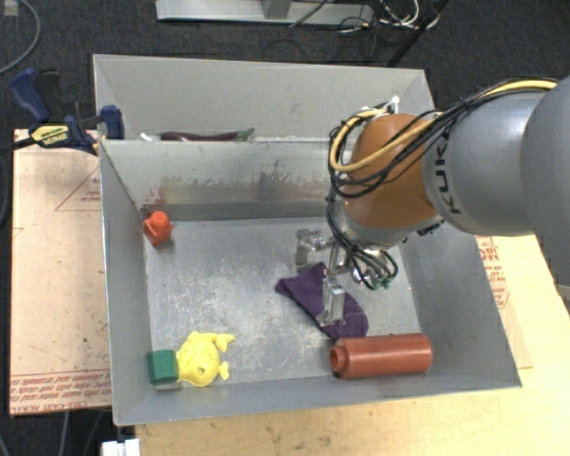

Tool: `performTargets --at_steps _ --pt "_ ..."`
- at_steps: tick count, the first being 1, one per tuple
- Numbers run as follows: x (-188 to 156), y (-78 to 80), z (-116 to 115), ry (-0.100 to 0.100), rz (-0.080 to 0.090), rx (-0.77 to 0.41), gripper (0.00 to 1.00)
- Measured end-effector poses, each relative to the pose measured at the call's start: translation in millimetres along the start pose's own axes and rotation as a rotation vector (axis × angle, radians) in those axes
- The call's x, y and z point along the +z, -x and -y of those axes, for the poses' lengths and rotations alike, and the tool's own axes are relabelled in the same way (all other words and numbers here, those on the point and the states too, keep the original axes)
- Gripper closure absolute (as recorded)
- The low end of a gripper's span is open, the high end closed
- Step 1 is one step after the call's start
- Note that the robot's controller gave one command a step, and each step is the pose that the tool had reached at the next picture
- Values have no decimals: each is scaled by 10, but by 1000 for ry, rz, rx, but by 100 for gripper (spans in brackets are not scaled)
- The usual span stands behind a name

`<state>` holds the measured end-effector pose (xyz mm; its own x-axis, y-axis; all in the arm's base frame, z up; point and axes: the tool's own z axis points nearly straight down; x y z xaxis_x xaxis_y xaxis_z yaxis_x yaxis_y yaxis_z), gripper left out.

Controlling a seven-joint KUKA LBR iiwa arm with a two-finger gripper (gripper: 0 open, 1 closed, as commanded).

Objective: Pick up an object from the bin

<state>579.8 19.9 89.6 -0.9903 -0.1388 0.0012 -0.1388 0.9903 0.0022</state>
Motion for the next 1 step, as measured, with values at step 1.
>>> performTargets --at_steps 1 --pt "169 -75 76 2 11 120 100"
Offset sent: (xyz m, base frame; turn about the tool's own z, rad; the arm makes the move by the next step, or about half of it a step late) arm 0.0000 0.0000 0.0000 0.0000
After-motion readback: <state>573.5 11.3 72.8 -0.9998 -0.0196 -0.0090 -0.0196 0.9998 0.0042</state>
